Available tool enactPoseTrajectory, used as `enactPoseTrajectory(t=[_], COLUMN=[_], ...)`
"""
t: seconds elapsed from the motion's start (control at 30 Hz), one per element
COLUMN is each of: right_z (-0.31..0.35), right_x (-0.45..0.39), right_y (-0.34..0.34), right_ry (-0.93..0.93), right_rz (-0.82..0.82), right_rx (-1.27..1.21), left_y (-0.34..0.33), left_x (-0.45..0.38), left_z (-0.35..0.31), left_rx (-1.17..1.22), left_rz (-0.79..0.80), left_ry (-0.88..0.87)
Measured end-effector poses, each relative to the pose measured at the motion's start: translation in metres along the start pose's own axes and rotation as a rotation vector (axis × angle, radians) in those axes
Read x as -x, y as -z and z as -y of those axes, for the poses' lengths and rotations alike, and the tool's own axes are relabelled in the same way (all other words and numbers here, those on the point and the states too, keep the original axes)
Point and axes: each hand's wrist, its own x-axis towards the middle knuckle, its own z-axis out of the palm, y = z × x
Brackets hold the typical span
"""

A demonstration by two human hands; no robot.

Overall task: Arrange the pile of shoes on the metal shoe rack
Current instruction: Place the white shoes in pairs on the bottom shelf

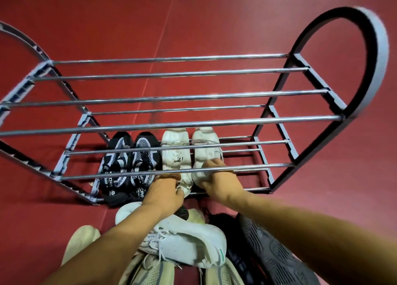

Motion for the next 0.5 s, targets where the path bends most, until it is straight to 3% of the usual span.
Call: enactPoseTrajectory(t=[0.23,0.33,0.43,0.5], right_z=[-0.013,-0.030,-0.026,-0.021], right_x=[0.000,-0.003,0.011,0.043], right_y=[-0.007,0.011,0.007,-0.029], right_ry=[-0.090,-0.113,-0.083,-0.099], right_rz=[0.093,0.047,0.081,0.217], right_rx=[0.246,0.222,0.190,0.203], left_y=[-0.003,0.001,-0.001,-0.044], left_x=[-0.004,-0.014,-0.013,0.010], left_z=[-0.001,-0.014,-0.010,0.011], left_rx=[-0.063,0.063,0.099,0.108], left_rz=[0.002,-0.048,0.000,0.116], left_ry=[-0.018,0.008,0.015,0.065])
